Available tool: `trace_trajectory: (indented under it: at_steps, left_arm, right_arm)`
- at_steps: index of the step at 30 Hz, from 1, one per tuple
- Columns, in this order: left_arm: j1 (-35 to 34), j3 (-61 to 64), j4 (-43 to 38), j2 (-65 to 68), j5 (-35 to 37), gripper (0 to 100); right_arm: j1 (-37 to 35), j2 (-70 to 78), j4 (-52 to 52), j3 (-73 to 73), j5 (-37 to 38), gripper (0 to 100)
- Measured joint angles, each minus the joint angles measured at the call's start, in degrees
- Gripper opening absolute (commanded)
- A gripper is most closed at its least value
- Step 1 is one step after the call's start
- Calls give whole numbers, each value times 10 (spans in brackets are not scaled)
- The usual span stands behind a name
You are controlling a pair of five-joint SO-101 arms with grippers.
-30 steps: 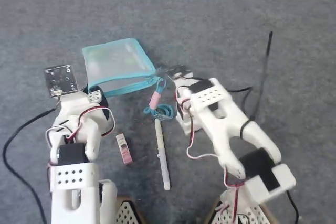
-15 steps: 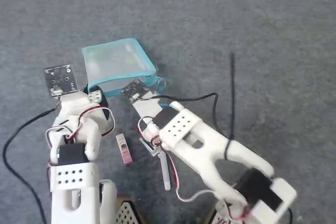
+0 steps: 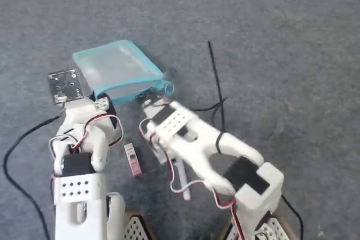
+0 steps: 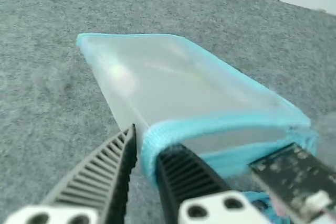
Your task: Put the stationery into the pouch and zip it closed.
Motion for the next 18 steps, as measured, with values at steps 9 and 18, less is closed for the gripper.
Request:
trace_trajectory:
  at_steps: [9, 18]
  left_arm:
    - [0, 0, 0, 0, 0, 12]
    - [0, 0, 0, -1, 0, 12]
  right_arm:
    - [136, 6, 62, -18, 9, 6]
    - [277, -96, 76, -18, 125, 7]
